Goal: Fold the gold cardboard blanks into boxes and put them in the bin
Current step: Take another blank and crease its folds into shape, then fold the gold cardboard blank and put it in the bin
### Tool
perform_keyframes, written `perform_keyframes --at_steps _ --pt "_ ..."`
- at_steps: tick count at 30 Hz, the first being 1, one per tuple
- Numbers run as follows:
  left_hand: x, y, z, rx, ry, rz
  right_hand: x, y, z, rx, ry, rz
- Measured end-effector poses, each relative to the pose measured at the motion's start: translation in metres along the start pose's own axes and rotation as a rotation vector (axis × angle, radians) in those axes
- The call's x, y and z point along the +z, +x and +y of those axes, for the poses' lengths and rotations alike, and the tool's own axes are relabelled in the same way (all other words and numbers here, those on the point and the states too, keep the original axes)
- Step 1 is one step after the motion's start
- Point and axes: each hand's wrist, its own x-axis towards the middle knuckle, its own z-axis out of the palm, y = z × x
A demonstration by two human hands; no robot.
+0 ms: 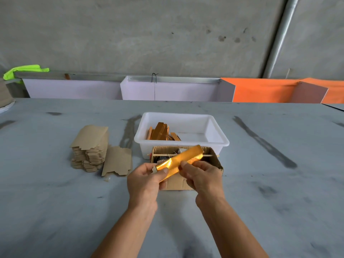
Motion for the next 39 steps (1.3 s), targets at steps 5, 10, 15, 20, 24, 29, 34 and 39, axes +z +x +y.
perform_keyframes --at_steps 5,10,15,20,24,29,34,39 --pt "0.011 0.009 0.005 -0.013 -0.026 -0.01 0.011 0.004 -0.001 -0.017 -0.108 -0.068" --pt "0.013 0.018 0.011 0.044 0.123 -0.013 0.019 0.025 -0.01 -0.046 -0.228 0.01" --pt "0.018 0.027 0.025 0.159 0.294 -0.026 0.03 0.042 -0.01 -0.078 -0.278 0.057" --pt "0.022 0.037 0.028 0.156 0.275 -0.037 0.037 0.058 -0.017 -0.153 -0.35 0.136" --pt "0.023 0.047 0.029 0.164 0.305 -0.095 0.044 0.074 -0.028 -0.14 -0.362 0.136" --pt "0.02 0.066 0.037 0.24 0.331 -0.086 0.06 0.102 -0.04 -0.008 -0.275 0.143" --pt "0.016 0.086 0.039 0.227 0.364 -0.012 0.087 0.137 -0.04 -0.007 -0.358 0.126" --pt "0.015 0.096 0.04 0.176 0.382 0.021 0.116 0.165 -0.03 -0.014 -0.55 0.076"
